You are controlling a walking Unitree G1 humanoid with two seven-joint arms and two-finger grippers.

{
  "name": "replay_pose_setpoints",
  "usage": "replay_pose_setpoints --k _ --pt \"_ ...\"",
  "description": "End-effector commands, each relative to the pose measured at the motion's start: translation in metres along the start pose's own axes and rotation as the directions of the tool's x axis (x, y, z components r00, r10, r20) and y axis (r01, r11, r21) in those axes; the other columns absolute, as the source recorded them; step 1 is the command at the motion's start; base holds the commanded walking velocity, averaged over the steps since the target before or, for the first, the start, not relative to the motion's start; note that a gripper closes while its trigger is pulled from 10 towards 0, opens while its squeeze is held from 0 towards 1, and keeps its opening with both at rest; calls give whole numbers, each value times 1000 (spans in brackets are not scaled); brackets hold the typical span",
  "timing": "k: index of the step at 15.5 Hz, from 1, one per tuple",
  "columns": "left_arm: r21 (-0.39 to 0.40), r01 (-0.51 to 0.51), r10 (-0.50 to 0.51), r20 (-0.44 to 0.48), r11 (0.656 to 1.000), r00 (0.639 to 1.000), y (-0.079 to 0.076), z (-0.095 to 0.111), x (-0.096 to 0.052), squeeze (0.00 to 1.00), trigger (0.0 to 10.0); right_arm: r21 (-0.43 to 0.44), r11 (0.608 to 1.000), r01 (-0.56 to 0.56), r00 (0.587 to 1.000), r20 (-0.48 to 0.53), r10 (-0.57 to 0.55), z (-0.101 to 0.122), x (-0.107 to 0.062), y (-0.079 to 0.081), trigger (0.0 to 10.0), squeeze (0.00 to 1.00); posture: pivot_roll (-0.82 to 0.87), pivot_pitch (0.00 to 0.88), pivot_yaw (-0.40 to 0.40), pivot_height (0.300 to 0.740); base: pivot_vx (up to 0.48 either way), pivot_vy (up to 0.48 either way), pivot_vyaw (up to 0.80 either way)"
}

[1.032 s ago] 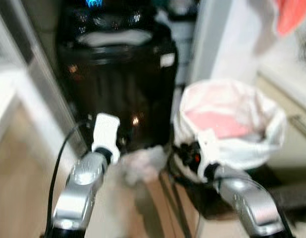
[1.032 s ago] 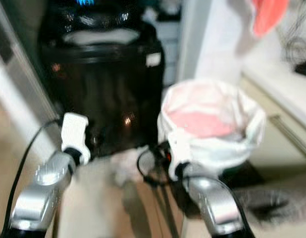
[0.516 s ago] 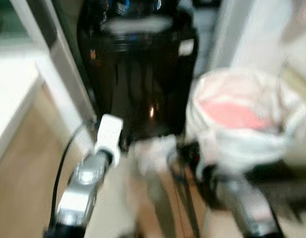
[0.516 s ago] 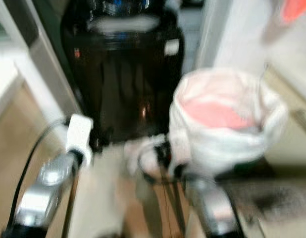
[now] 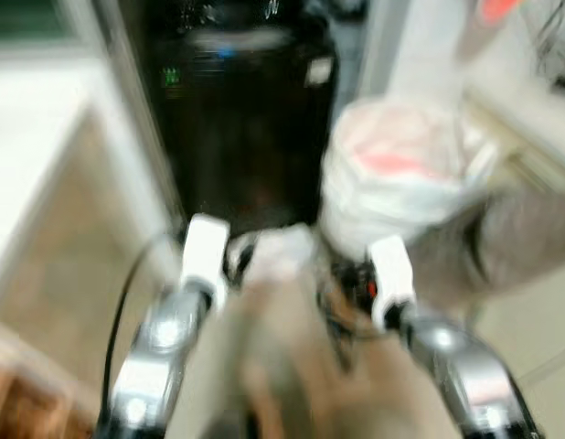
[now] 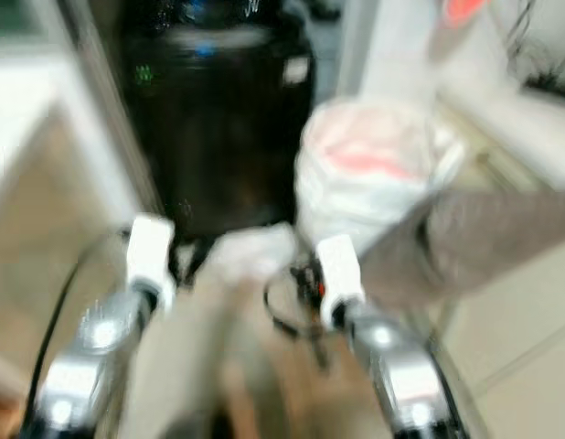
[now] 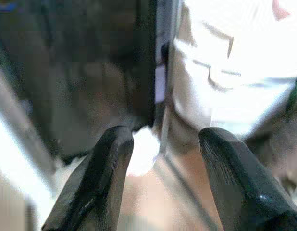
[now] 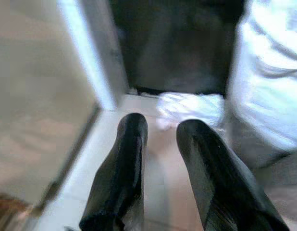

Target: Clothes washing

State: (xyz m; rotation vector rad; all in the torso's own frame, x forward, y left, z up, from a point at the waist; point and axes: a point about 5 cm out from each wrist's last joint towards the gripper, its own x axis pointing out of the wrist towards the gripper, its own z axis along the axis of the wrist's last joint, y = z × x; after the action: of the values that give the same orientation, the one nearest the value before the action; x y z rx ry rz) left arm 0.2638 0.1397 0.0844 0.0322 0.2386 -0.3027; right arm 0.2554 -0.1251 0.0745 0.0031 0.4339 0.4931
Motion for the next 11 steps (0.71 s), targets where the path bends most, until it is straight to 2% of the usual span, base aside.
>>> replay_pose_setpoints --k 1,5,8,11 --pt "14 -3 3 67 1000 998 3 18 4 0 10000 -23 1000 -21 999 38 21 9 3 3 10000 0 65 0 17 740 0 0 800" --pt "0 -19 19 62 1000 998 3 14 2 0 10000 -43 998 -40 999 29 41 9 6 2 10000 0 71 0 15 740 0 0 800" --pt "-6 -68 69 91 998 993 11 14 0 0 10000 -30 999 -37 998 58 39 16 10 0 10000 0 77 0 12 740 0 0 800" --pt "6 -86 85 92 996 992 14 14 -2 0 10000 -58 996 -61 997 50 63 16 13 3 10000 0 86 0 5 740 0 0 800"
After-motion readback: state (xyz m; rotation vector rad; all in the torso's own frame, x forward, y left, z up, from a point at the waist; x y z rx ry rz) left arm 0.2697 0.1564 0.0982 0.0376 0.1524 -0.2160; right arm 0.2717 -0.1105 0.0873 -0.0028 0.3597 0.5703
